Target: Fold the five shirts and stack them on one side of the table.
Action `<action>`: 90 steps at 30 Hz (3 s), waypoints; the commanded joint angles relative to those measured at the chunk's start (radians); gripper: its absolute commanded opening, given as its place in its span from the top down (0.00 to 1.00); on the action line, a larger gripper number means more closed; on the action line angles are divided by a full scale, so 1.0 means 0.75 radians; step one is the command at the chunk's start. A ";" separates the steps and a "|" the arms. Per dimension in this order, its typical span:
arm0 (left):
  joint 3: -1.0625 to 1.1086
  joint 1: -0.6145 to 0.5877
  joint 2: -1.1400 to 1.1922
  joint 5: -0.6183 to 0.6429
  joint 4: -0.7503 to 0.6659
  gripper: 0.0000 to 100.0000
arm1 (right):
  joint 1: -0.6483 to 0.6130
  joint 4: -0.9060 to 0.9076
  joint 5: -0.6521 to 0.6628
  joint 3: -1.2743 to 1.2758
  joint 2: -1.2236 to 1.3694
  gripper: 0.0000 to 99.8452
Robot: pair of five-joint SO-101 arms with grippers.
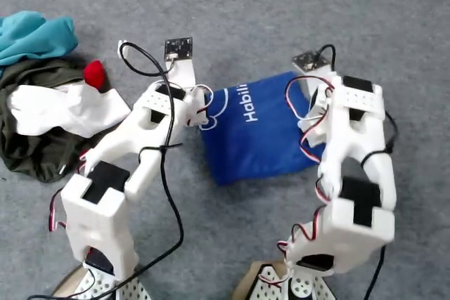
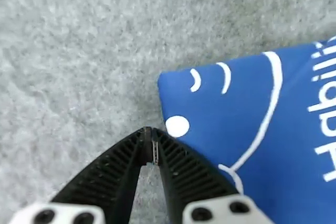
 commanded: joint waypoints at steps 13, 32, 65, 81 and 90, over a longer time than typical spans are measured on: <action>-0.086 -0.008 -0.003 -0.006 -0.016 0.98 | 0.073 0.464 0.008 -0.549 0.193 1.00; -0.166 -0.010 0.038 0.002 0.057 0.98 | 0.075 -0.031 0.004 -0.054 -0.060 1.00; 0.016 -0.166 -0.150 -0.133 0.174 0.98 | 0.406 0.583 0.008 0.136 -0.995 1.00; 0.407 -0.151 -0.404 -0.215 -0.293 0.98 | 0.140 0.331 -0.978 0.627 -0.981 0.82; 0.407 -0.151 -0.402 -0.215 -0.293 0.98 | -0.134 0.053 -1.283 0.635 -0.952 0.69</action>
